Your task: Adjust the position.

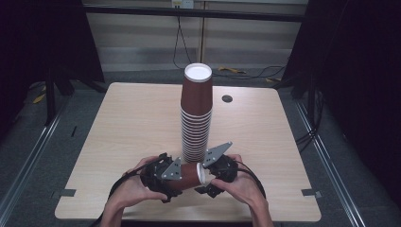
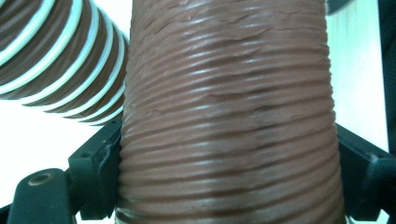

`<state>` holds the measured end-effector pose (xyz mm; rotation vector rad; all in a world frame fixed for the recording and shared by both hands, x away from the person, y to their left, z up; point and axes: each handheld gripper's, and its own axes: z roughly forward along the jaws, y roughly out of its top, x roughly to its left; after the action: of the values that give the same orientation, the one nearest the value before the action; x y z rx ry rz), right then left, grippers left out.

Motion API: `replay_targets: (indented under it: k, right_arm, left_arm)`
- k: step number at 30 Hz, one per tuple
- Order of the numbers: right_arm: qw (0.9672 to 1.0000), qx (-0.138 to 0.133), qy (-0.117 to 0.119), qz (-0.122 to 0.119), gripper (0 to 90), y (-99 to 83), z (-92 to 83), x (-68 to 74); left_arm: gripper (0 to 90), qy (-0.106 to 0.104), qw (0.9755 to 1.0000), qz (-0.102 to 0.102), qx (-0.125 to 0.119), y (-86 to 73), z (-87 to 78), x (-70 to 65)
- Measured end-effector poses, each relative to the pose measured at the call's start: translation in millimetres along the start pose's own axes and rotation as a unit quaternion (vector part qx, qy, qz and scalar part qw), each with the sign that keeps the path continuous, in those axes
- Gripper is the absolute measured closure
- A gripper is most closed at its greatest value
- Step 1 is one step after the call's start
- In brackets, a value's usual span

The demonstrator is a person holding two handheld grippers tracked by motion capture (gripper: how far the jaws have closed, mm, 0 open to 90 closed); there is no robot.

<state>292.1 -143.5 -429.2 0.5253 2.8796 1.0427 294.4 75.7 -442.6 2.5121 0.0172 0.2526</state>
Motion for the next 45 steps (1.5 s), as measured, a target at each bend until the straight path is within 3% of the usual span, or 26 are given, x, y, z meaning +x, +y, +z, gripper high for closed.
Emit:
replay_targets:
  k: [14, 24, 25, 26, 29, 33, 36, 38, 45]
  right_arm:
    - [0.9994, 0.011, 0.020, -0.028, 18.5, 2.4, 11.1, 0.6]
    - [0.9990, 0.000, 0.036, -0.026, 20.0, 3.0, 8.9, 1.8]
    - [0.9989, 0.000, 0.039, -0.027, 20.2, 2.9, 9.3, 1.4]
    - [0.9989, 0.003, 0.040, -0.024, 20.6, 2.9, 9.1, 1.4]
    - [0.9988, 0.000, 0.040, -0.026, 21.2, 2.7, 7.8, 0.6]
    - [0.9986, -0.006, 0.043, -0.030, 21.8, 2.2, 6.2, 0.2]
    - [0.9985, -0.011, 0.045, -0.029, 22.3, 2.1, 4.5, -0.1]
    - [0.9986, -0.016, 0.036, -0.035, 22.5, 2.2, 2.7, 1.3]
    - [0.9984, -0.023, 0.038, -0.036, 22.7, 2.3, 2.9, 0.4]
  left_arm:
    - [13.1, -0.019, 0.9996, 0.019, 0.007, 3.9, 14.4, -7.1]
    - [12.9, -0.030, 0.9989, 0.035, -0.009, 3.9, 14.2, -6.1]
    - [12.8, -0.031, 0.9991, 0.026, -0.015, 3.6, 15.1, -7.3]
    - [12.8, -0.031, 0.9988, 0.036, -0.009, 3.6, 14.2, -5.8]
    - [12.4, -0.033, 0.9987, 0.027, -0.028, 1.7, 14.2, -5.8]
    - [11.5, -0.036, 0.9982, 0.032, -0.037, -0.1, 12.3, -4.3]
    - [10.8, -0.035, 0.9970, 0.039, -0.057, -2.9, 12.2, -3.0]
    - [10.6, -0.033, 0.9963, 0.033, -0.072, -5.9, 11.2, -2.7]
    - [10.5, -0.034, 0.9950, 0.025, -0.090, -7.7, 8.9, -0.8]
